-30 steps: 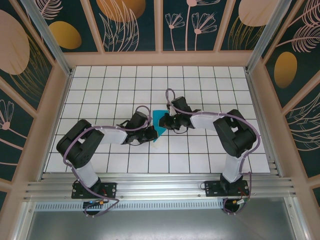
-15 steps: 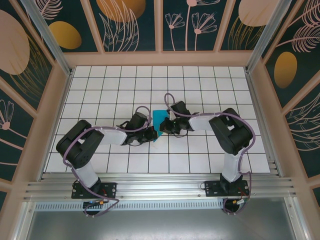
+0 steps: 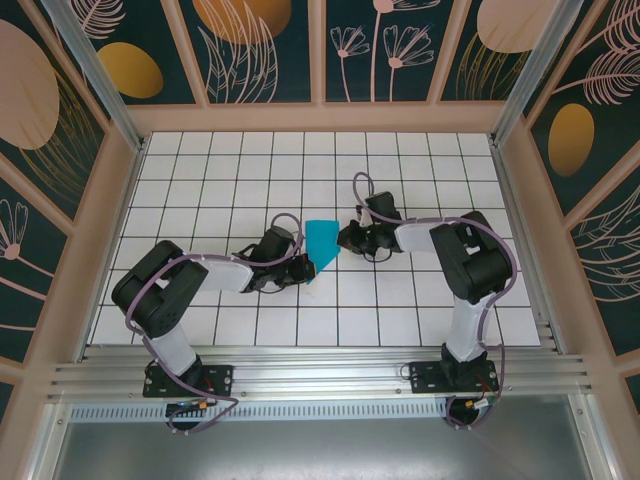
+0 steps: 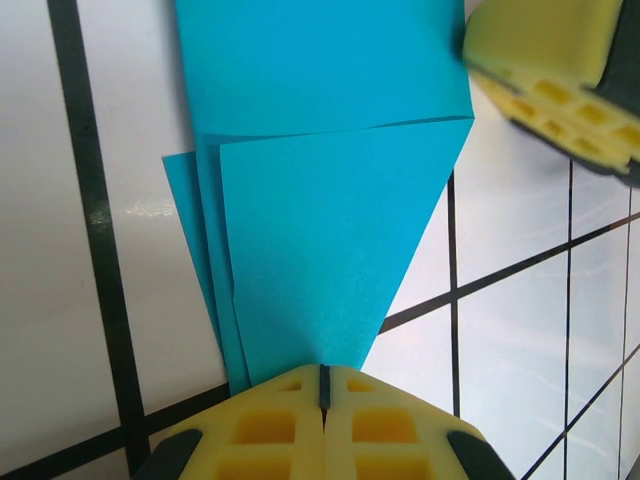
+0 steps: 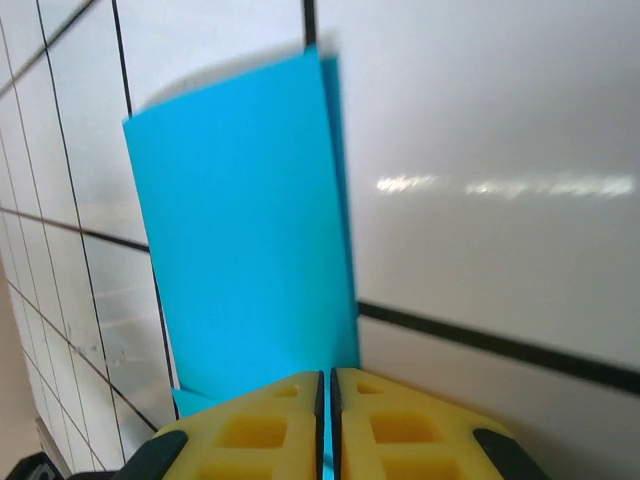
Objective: Fold a paper plane with a square sheet of paper (pick it up from the middle)
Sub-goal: Third fold the triangle at the center of the table.
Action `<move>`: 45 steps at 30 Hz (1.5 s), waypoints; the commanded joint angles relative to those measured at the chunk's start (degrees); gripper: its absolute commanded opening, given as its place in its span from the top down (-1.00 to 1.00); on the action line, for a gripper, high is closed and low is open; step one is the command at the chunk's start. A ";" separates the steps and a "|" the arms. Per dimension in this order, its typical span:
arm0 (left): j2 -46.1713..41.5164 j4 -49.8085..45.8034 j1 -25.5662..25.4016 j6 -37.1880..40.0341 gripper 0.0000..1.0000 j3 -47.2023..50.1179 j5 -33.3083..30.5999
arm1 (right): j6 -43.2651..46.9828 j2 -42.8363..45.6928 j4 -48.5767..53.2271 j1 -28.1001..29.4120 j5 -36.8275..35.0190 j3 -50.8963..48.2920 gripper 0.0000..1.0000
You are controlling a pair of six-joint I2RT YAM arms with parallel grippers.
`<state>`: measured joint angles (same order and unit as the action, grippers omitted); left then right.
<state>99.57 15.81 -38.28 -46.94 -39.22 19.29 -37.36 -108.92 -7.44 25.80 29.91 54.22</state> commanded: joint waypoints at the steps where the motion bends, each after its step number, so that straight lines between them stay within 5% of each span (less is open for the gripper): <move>1: 2.65 -11.84 0.22 1.81 1.00 3.37 -4.17 | 1.93 2.23 -2.72 -0.19 1.70 -0.29 0.71; 14: 2.16 -12.03 0.21 2.11 1.00 2.42 -3.73 | 1.35 -0.51 -2.02 8.37 1.28 1.07 0.69; 26: -4.02 -12.37 0.22 -0.08 0.99 -6.91 2.30 | 1.77 -4.01 0.10 8.43 -2.23 -2.05 0.82; 32: 0.71 -11.37 0.17 -2.33 1.00 -12.51 3.49 | 1.69 -3.93 0.21 8.39 -2.74 -2.05 0.82; 45: 1.64 -7.73 0.17 -5.55 1.00 -6.83 1.94 | 0.02 -4.26 -0.36 7.96 -3.45 -2.32 0.82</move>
<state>99.55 7.79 -37.17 -51.18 -48.73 24.51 -36.93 -110.10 -10.09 33.74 30.06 53.82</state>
